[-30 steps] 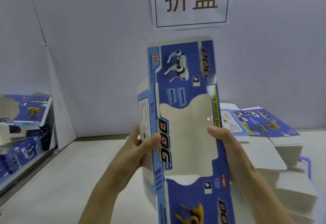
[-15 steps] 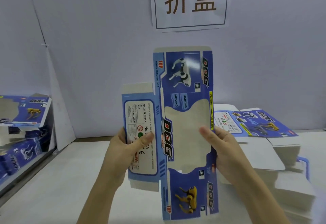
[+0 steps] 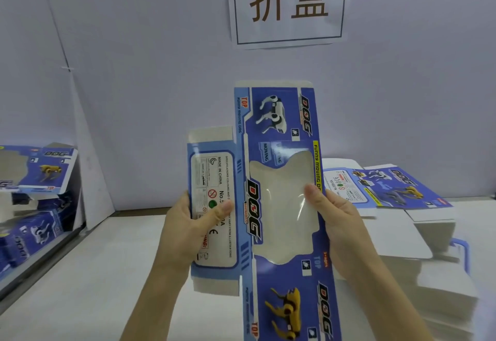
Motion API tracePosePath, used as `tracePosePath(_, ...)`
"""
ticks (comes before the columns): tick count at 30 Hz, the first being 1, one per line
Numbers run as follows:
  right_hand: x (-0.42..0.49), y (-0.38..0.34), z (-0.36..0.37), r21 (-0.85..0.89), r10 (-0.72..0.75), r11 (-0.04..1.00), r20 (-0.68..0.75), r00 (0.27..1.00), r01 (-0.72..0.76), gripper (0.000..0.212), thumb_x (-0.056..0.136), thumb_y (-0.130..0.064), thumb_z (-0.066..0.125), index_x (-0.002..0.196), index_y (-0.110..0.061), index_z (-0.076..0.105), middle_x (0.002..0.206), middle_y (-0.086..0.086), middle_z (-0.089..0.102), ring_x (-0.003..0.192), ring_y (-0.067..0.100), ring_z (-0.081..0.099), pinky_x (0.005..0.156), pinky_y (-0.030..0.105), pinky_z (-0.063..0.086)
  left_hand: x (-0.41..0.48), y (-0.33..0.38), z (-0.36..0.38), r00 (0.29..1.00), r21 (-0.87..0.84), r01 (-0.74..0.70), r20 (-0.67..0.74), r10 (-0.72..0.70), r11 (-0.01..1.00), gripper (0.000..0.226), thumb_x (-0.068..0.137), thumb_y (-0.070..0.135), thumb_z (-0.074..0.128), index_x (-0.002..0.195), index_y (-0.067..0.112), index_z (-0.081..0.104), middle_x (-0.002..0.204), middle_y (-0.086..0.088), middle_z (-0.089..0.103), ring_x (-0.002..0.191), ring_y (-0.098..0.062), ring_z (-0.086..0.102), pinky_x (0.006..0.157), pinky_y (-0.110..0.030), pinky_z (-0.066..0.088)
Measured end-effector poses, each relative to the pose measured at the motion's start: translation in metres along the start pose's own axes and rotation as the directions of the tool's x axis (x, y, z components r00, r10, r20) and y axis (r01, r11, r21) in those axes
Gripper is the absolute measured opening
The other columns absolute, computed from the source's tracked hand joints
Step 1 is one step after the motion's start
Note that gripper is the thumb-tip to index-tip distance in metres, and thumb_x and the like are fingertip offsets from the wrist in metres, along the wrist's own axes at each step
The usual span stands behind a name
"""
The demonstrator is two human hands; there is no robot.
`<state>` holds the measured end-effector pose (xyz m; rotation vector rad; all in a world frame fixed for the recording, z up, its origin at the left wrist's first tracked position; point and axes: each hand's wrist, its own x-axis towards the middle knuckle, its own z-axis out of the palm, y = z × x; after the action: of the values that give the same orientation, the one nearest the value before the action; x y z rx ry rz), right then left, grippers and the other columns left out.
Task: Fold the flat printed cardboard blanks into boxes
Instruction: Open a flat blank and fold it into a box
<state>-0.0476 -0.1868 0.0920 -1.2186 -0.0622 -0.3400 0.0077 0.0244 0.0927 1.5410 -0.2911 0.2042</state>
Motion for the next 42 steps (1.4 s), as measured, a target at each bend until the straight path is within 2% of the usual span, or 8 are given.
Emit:
tracePosePath(6, -0.007, 0.007, 0.024, -0.12, -0.292, 0.952, -0.076, 0.953, 0.282, 0.017, 0.086, -0.039, 0.058, 0.085, -0.033, 0.074, 0.09, -0.001, 0.076, 0.085, 0.02, 0.073, 0.06, 0.023, 0.057, -0.024, 0.01, 0.035, 0.936, 0.471, -0.293, -0.036, 0.349, 0.832, 0.068, 0.079, 0.061, 0.05, 0.142, 0.044, 0.03, 0.135, 0.021, 0.04, 0.12, 0.01, 0.039, 0.09, -0.004, 0.037)
tracePosePath(13, -0.014, 0.007, 0.026, -0.3, -0.267, 0.862, 0.419, 0.868, 0.409, 0.034, 0.092, -0.033, 0.047, 0.12, -0.033, 0.067, 0.123, -0.013, 0.055, 0.124, 0.006, 0.051, 0.086, 0.014, 0.049, -0.029, 0.015, 0.046, 0.982, 0.039, -0.189, 0.018, 0.188, 0.981, 0.066, 0.071, 0.063, 0.06, 0.129, 0.035, 0.049, 0.118, 0.009, 0.066, 0.1, -0.015, 0.067, 0.072, -0.024, 0.06)
tracePosePath(17, -0.006, 0.004, 0.02, -0.436, -0.465, 0.758, 0.16, 0.871, 0.485, 0.039, 0.092, -0.018, 0.06, 0.126, -0.032, 0.051, 0.126, -0.014, 0.052, 0.116, -0.012, 0.049, 0.081, 0.004, 0.045, -0.014, 0.012, 0.015, 0.988, -0.148, -0.15, 0.026, 0.155, 0.978, 0.028, 0.079, 0.04, 0.058, 0.105, 0.031, 0.062, 0.091, 0.005, 0.075, 0.079, -0.016, 0.073, 0.053, -0.025, 0.057)
tracePosePath(25, -0.005, -0.009, -0.001, -0.173, -0.094, 0.976, 0.229, 0.969, 0.135, 0.031, 0.084, -0.039, 0.068, 0.108, -0.022, 0.057, 0.093, -0.001, 0.075, 0.086, 0.019, 0.074, 0.058, 0.021, 0.056, -0.017, 0.015, 0.012, 0.96, -0.237, -0.086, 0.24, 0.144, 0.968, 0.044, 0.085, 0.044, 0.061, 0.127, 0.038, 0.049, 0.111, 0.005, 0.07, 0.103, -0.019, 0.069, 0.068, -0.027, 0.059)
tracePosePath(29, -0.005, -0.001, 0.008, -0.2, -0.145, 0.959, 0.255, 0.956, 0.199, 0.032, 0.09, -0.036, 0.063, 0.119, -0.024, 0.059, 0.103, -0.002, 0.074, 0.092, 0.017, 0.073, 0.064, 0.023, 0.057, -0.024, 0.02, 0.02, 0.924, -0.174, -0.05, 0.366, 0.111, 0.983, 0.103, 0.035, 0.072, 0.082, 0.126, 0.045, 0.04, 0.112, 0.015, 0.067, 0.103, -0.016, 0.068, 0.065, -0.025, 0.058)
tracePosePath(35, -0.001, -0.01, 0.0, 0.338, -0.149, 0.937, 0.163, 0.975, 0.086, 0.076, 0.056, -0.063, 0.082, 0.118, -0.02, 0.071, 0.116, 0.006, 0.069, 0.106, 0.024, 0.066, 0.08, 0.03, 0.054, -0.023, 0.022, 0.011, 0.916, -0.113, -0.097, 0.379, 0.133, 0.989, 0.091, 0.057, 0.025, 0.085, 0.134, 0.041, 0.04, 0.119, 0.007, 0.066, 0.106, -0.018, 0.066, 0.071, -0.033, 0.059)
tracePosePath(38, -0.004, -0.014, 0.001, 0.351, -0.213, 0.93, 0.269, 0.94, 0.11, 0.056, 0.066, -0.062, 0.076, 0.109, -0.026, 0.075, 0.115, 0.002, 0.071, 0.106, 0.017, 0.068, 0.08, 0.024, 0.055, -0.024, 0.025, 0.017, 0.89, -0.127, -0.054, 0.444, 0.106, 0.99, 0.093, 0.061, 0.01, 0.07, 0.141, 0.037, 0.033, 0.125, 0.006, 0.063, 0.108, -0.018, 0.065, 0.08, -0.036, 0.058)
tracePosePath(42, -0.005, -0.019, 0.001, 0.402, -0.107, 0.915, 0.291, 0.951, -0.02, 0.082, 0.064, -0.064, 0.076, 0.129, -0.016, 0.063, 0.121, 0.011, 0.068, 0.111, 0.024, 0.065, 0.086, 0.029, 0.055, -0.03, 0.032, 0.028, 0.861, -0.297, 0.142, 0.507, 0.03, 0.944, 0.115, 0.028, 0.052, 0.09, 0.131, 0.02, 0.05, 0.109, -0.005, 0.07, 0.083, -0.016, 0.071, 0.063, -0.025, 0.058)
